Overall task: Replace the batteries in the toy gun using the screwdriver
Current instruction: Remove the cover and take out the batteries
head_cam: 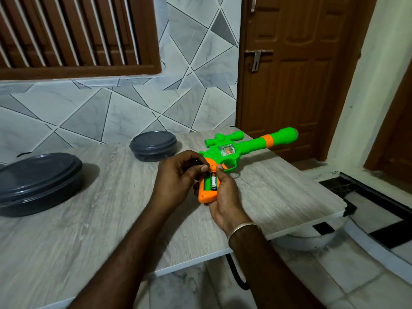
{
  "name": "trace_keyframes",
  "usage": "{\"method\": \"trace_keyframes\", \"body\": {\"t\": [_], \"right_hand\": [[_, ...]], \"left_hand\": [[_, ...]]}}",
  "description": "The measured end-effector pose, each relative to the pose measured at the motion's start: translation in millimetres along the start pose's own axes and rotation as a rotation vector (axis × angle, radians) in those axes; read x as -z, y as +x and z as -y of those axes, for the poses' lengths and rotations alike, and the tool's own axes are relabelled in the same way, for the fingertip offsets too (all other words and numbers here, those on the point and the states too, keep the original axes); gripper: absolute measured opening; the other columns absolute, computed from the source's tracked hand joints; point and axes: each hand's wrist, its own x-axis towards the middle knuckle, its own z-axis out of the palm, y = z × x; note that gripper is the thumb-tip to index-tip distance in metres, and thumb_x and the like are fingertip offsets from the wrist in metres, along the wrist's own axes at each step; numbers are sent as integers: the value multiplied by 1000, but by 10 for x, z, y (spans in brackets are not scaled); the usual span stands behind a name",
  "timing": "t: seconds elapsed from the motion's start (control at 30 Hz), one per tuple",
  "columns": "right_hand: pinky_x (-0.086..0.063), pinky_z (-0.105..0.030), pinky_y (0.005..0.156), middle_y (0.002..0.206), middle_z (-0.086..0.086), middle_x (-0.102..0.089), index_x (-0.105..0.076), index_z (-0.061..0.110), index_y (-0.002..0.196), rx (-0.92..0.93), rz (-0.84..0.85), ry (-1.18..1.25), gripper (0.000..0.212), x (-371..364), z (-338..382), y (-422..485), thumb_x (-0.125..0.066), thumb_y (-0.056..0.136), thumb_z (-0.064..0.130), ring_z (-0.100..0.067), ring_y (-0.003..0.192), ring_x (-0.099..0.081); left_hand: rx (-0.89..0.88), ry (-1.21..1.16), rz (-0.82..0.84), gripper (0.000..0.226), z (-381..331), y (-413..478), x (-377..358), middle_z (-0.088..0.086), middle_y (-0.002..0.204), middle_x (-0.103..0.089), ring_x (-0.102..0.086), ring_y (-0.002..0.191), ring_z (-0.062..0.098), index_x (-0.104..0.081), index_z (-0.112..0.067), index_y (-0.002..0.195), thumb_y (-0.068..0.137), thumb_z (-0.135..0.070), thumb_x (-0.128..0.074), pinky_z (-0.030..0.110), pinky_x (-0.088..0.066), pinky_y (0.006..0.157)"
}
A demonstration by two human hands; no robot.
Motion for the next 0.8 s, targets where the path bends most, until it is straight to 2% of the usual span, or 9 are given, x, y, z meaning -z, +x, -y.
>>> {"method": "trace_keyframes", "body": {"t": [0.07, 0.17, 0.27, 0.4, 0.57, 0.67, 0.8], "right_hand": [[-49, -23, 46, 91, -13, -68, -62, 8, 127, 10, -3, -26, 44, 13, -13, 23, -43, 102, 39, -20, 62, -64], [-48, -24, 44, 79, -14, -67, -64, 5, 120, 23, 14, -83, 45, 13, -34, 38, -43, 101, 40, -21, 53, -62], [-48, -26, 44, 70, -14, -65, -65, 3, 110, 32, 31, -121, 44, 17, -37, 48, -42, 102, 39, -23, 49, -60], [-48, -28, 48, 70, -15, -65, -66, 5, 103, 19, 44, -145, 44, 14, -40, 53, -41, 102, 41, -24, 51, -60], [-45, -28, 51, 63, -10, -67, -69, 11, 87, 31, 48, -161, 45, 21, -26, 36, -39, 102, 41, -21, 48, -60], [-47, -25, 47, 66, -8, -68, -69, 13, 96, 18, 37, -128, 41, 27, -17, 32, -40, 102, 41, -19, 49, -61], [-49, -25, 44, 79, -10, -68, -65, 9, 116, 1, 25, -65, 41, 26, -3, 30, -41, 102, 38, -18, 53, -62]], "left_hand": [[55, -78, 2, 7, -8, 54, 13, 16, 83, -75, -74, 77, 26, -71, -1, 94, 89, 3, -68, 35, -60, 72], [167, -202, -13, 6, -27, 141, 56, 24, 80, -72, -71, 73, 30, -67, 4, 96, 91, 5, -65, 35, -60, 73], [266, -268, 9, 5, -50, 216, 106, 21, 77, -72, -70, 68, 29, -65, 4, 95, 93, 6, -61, 31, -61, 69], [346, -327, 36, 8, -44, 269, 136, 15, 73, -72, -70, 61, 21, -65, 5, 92, 94, 7, -58, 26, -62, 63], [313, -313, -3, 7, -26, 241, 101, 19, 78, -70, -69, 63, 24, -64, 9, 97, 95, 6, -58, 27, -62, 64], [238, -290, -85, 9, 9, 162, 48, 27, 87, -71, -71, 73, 28, -62, 12, 100, 95, 5, -59, 29, -63, 71], [162, -268, -127, 4, 66, 75, -33, 29, 93, -71, -73, 83, 31, -63, 6, 97, 94, 4, -61, 34, -63, 77]]}}
